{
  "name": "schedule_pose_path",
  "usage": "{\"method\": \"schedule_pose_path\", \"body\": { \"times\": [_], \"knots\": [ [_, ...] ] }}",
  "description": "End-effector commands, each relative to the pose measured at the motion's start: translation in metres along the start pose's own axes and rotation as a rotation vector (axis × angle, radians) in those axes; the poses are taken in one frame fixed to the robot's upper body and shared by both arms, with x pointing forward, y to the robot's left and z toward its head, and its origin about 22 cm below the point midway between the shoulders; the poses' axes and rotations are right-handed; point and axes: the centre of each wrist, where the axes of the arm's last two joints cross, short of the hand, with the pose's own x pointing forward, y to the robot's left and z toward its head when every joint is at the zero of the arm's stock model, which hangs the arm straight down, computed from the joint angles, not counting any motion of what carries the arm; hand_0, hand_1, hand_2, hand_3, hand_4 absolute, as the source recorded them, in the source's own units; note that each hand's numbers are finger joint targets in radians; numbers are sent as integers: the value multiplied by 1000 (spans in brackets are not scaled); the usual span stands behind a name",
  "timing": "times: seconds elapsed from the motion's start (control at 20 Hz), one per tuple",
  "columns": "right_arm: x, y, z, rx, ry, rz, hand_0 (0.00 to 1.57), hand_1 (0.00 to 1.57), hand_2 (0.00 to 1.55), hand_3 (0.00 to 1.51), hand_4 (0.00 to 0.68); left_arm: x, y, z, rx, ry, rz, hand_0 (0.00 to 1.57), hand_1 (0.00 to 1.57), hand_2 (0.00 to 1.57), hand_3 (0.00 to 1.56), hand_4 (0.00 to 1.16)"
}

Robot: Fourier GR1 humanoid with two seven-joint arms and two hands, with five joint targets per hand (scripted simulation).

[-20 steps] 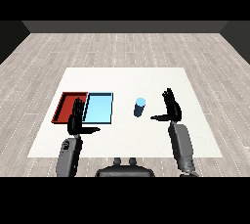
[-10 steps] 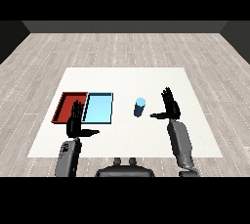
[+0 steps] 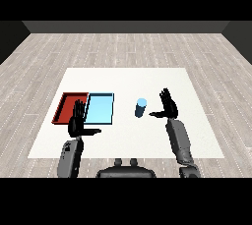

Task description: Pick the blue can and put it in the blue box

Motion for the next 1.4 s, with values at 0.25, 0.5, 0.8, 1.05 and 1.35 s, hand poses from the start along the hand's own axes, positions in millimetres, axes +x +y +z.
{"method": "schedule_pose_path", "body": {
  "times": [0.25, 0.5, 0.8, 1.05, 1.35],
  "knots": [
    [-9, 18, -20, -31, 54, -38, 0, 0, 0, 0, 0, -2, 2, 10, 1, -17, 27, 0, 0, 0, 0, 0],
    [-43, 27, -1, -40, 99, -47, 0, 0, 0, 0, 0, -4, -5, 18, 10, -6, 47, 0, 0, 0, 0, 0],
    [-38, 15, -13, -16, 98, -65, 0, 0, 0, 0, 0, -2, 0, -13, 4, -16, 23, 0, 0, 0, 0, 0],
    [-39, 30, -6, 1, 134, -77, 0, 0, 0, 0, 0, 10, 18, 2, 21, 0, -5, 0, 0, 0, 0, 0],
    [-62, 50, 5, -3, 144, -88, 0, 0, 0, 0, 0, 2, 15, -9, 17, -14, -7, 0, 0, 0, 0, 0]
  ]
}}
